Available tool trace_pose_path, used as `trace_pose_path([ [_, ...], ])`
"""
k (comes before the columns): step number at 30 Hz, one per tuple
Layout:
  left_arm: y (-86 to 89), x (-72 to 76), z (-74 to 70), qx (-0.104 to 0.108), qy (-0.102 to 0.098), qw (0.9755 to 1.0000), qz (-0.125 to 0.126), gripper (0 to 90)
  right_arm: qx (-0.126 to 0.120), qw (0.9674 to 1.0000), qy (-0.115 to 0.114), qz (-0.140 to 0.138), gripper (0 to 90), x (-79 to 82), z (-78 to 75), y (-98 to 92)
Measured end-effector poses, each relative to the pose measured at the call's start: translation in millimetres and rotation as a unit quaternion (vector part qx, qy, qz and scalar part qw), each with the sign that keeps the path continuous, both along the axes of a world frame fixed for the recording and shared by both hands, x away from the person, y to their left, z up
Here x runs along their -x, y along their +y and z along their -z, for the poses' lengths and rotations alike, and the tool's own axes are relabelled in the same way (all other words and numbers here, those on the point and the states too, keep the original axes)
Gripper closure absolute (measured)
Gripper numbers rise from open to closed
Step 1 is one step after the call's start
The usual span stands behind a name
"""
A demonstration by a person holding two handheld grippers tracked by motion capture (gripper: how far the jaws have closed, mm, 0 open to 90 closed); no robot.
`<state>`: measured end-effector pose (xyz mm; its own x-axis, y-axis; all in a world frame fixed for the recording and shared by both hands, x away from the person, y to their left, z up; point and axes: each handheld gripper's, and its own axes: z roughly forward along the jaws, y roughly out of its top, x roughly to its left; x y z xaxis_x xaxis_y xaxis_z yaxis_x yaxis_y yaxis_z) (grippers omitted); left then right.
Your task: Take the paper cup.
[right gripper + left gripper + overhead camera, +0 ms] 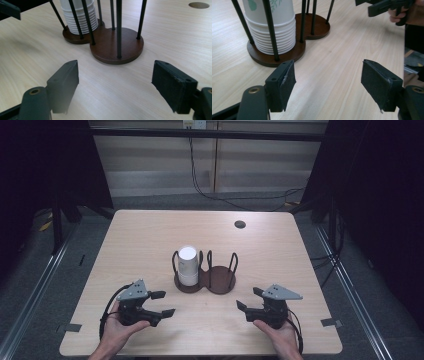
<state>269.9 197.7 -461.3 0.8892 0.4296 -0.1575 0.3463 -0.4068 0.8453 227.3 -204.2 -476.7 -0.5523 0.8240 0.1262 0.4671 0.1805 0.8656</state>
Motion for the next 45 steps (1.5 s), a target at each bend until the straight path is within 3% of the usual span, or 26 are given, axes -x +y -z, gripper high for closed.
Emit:
trace_pose_path([
  [5,-1.4,-1.5,-0.9,0.005,0.005,1.0,-0.004,22.7,-0.011,0.9998,0.011,-0.013,24.0,1.3,0.0,0.1],
  [8,-0.6,-1.4,-3.1,-0.001,-0.01,0.9999,-0.011,22.3,-0.012,0.9998,0.006,-0.016,23.6,2.1,0.6,0.8],
  [12,2.2,-2.0,-8.4,0.016,-0.017,0.9996,-0.015,26.3,-0.01,0.9997,0.003,-0.02,22.8,2.5,0.3,2.4],
  [16,4.4,-4.8,-12.5,0.021,0.006,0.9997,-0.011,37.4,-0.01,0.9997,0.005,-0.024,20.5,3.9,0.7,3.6],
  [20,2.9,-4.4,-19.0,0.017,-0.007,0.9998,0.0,39.4,-0.013,0.9995,-0.001,-0.029,17.5,5.5,-0.9,6.4],
  [22,2.1,-3.8,-22.1,0.025,-0.013,0.9996,0.007,46.4,-0.013,0.9994,-0.004,-0.033,17.5,7.2,-1.7,7.5],
  [24,0.9,-5.4,-23.3,0.043,-0.004,0.9989,0.02,46.4,-0.013,0.9993,-0.003,-0.035,17.3,8.3,-1.3,8.1],
  [27,-1.7,-8.0,-25.6,0.048,0.004,0.9984,0.031,44.4,-0.013,0.9992,0.0,-0.037,17.2,8.3,-1.2,8.0],
  [35,-0.3,-15.9,-39.0,0.067,-0.013,0.9971,0.034,44.6,-0.021,0.9992,-0.002,-0.033,16.3,10.5,-3.0,5.8],
  [39,7.7,-20.0,-50.3,0.058,-0.004,0.9977,0.035,49.0,-0.028,0.9991,-0.004,-0.031,16.0,11.3,-3.9,4.7],
  [41,9.8,-19.7,-57.0,0.051,-0.011,0.9983,0.026,49.0,-0.027,0.999,-0.005,-0.035,16.0,11.3,-4.1,4.4],
  [45,9.6,-25.5,-64.0,0.043,-0.005,0.9986,0.03,45.3,-0.028,0.9989,-0.007,-0.036,16.0,11.4,-4.7,5.3],
])
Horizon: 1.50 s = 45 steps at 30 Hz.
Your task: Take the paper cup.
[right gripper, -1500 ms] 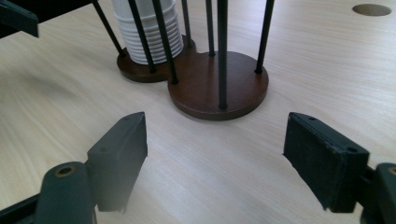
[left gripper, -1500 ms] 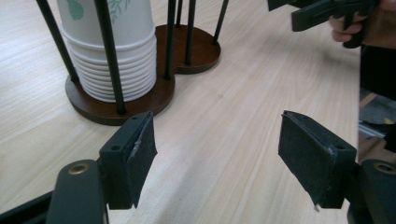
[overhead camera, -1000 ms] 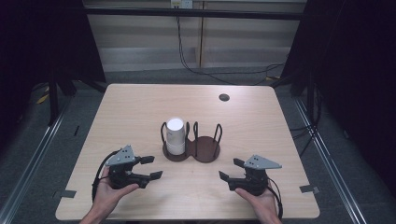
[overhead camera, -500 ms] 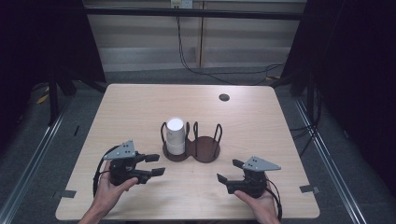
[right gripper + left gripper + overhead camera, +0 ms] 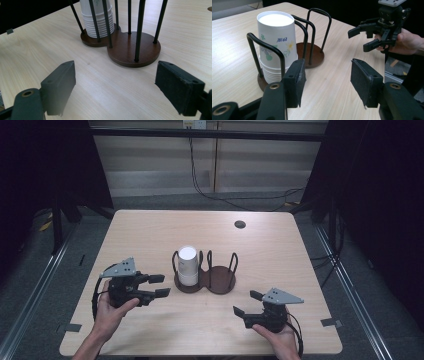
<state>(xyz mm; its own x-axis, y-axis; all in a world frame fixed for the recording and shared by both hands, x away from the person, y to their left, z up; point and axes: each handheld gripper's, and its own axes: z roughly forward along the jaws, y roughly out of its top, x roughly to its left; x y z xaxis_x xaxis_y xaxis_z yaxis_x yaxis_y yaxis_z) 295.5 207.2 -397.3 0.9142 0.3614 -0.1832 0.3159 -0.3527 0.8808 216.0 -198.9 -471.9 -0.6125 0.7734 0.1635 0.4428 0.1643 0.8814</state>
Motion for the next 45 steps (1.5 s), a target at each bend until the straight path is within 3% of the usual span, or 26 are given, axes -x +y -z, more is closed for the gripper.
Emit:
trace_pose_path([
  [3,-3.3,-6.9,-4.6,0.005,0.017,0.9998,0.009,39.4,-0.001,1.0,0.0,-0.003,16.0,0.3,0.0,0.2],
  [5,-7.1,-8.5,-7.0,0.011,0.013,0.9999,0.002,39.0,-0.002,1.0,0.001,-0.002,16.0,0.3,0.1,0.2],
  [11,-20.7,-19.0,-11.4,-0.002,0.016,0.9999,0.005,33.9,-0.003,1.0,-0.002,-0.006,16.0,0.7,0.1,0.1],
  [18,-33.2,-24.6,-11.3,-0.039,0.006,0.9992,0.003,30.3,-0.001,1.0,-0.001,-0.01,16.5,1.3,0.5,1.3],
  [20,-34.1,-27.8,-12.2,-0.036,0.006,0.9993,0.006,28.9,-0.004,0.9999,0.002,-0.013,18.2,1.2,0.8,1.1],
  [26,-39.2,-36.2,-19.6,-0.068,-0.002,0.9977,-0.006,27.5,-0.007,0.9999,0.003,-0.015,17.9,1.3,0.6,1.4],
  [32,-43.9,-43.1,-24.7,-0.083,-0.011,0.9963,-0.016,27.7,-0.008,0.9998,0.008,-0.014,17.6,1.4,0.8,0.8],
  [35,-45.0,-46.1,-27.4,-0.08,-0.012,0.9966,-0.015,28.1,-0.01,0.9998,0.01,-0.015,17.5,1.1,1.0,0.6],
  [40,-50.7,-53.2,-32.9,-0.108,-0.022,0.9937,-0.017,26.2,-0.01,0.9996,0.015,-0.02,17.1,1.2,1.4,1.8],
  [45,-53.6,-56.4,-31.1,-0.119,-0.025,0.9925,-0.016,24.1,-0.008,0.9997,0.014,-0.017,17.8,2.1,0.7,2.7],
])
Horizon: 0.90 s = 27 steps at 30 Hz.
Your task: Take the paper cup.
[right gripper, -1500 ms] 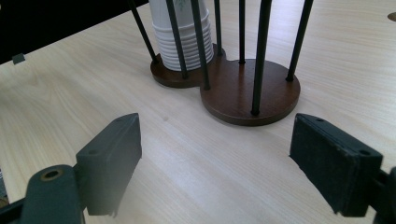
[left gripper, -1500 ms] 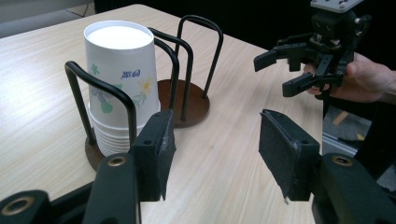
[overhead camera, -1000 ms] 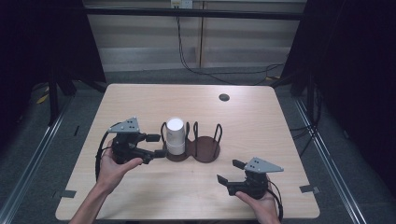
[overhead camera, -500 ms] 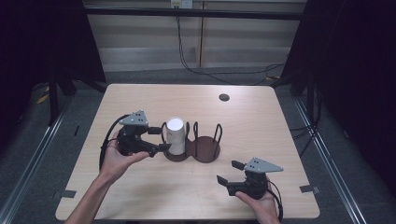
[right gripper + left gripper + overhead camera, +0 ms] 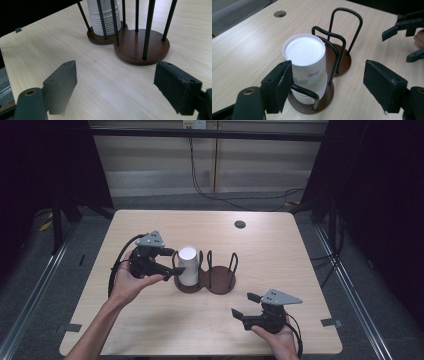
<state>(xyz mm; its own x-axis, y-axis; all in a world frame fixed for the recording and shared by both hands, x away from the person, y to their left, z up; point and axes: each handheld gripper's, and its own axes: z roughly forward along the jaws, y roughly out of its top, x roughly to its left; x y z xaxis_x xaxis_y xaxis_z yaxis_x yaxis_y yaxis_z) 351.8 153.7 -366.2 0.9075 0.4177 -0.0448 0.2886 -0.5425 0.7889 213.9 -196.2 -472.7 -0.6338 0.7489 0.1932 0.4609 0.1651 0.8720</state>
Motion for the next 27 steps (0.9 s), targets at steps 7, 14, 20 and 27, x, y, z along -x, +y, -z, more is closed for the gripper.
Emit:
trace_pose_path([
  [7,-9.7,-15.8,1.6,-0.028,0.014,0.9995,-0.007,22.3,0.002,1.0,0.002,0.001,18.3,-0.8,0.8,0.1],
  [14,-17.6,-31.0,1.7,-0.065,0.021,0.9977,-0.006,18.4,0.001,1.0,0.0,0.001,18.7,-1.1,1.2,0.8],
  [20,-28.0,-41.1,-0.2,-0.086,0.034,0.9957,0.009,17.2,0.0,1.0,0.003,-0.001,19.1,-0.6,1.9,0.9],
  [27,-38.4,-52.0,-0.6,-0.11,0.056,0.9923,0.007,19.7,0.004,1.0,0.001,-0.004,19.3,-0.7,2.3,2.2],
])
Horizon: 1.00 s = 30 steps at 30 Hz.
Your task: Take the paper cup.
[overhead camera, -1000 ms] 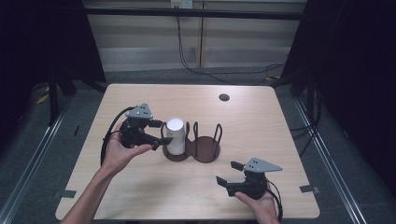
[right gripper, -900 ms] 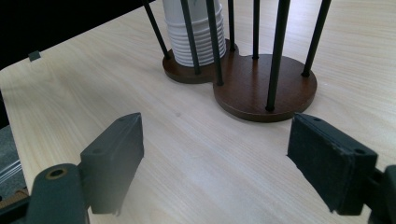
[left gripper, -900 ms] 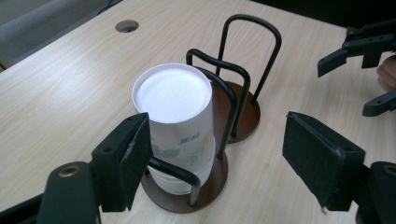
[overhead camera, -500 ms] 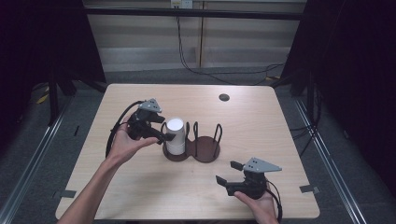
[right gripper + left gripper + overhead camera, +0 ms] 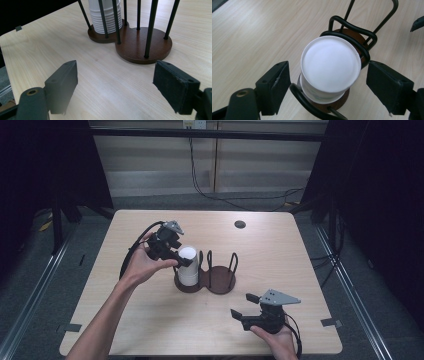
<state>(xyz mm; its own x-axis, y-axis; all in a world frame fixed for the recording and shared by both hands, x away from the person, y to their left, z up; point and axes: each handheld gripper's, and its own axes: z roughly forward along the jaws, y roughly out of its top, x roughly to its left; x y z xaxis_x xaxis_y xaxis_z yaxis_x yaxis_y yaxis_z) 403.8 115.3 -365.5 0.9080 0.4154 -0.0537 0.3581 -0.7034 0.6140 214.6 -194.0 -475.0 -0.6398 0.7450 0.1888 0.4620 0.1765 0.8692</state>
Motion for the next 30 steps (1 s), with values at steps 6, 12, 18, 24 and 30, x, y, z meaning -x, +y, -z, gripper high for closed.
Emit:
trace_pose_path([
  [6,-7.3,-5.8,-1.2,-0.023,0.01,0.9996,0.008,19.5,0.008,1.0,-0.001,-0.002,19.7,0.2,0.6,2.8],
  [12,-15.5,-5.0,1.1,-0.049,0.009,0.9987,0.009,21.8,0.011,0.9999,0.005,0.001,19.6,-0.5,1.6,1.9],
  [18,-22.8,-5.9,2.4,-0.061,0.015,0.9979,0.013,26.2,0.01,0.9999,0.004,0.001,19.6,-0.5,1.6,1.2],
  [24,-28.5,-8.9,2.7,-0.079,0.024,0.9965,0.009,27.6,0.009,0.9999,0.008,0.002,19.5,-0.7,1.8,1.6],
  [30,-29.8,-7.4,2.6,-0.085,0.03,0.9959,0.011,29.1,0.009,0.9999,0.007,0.001,19.4,-0.3,1.8,1.7],
])
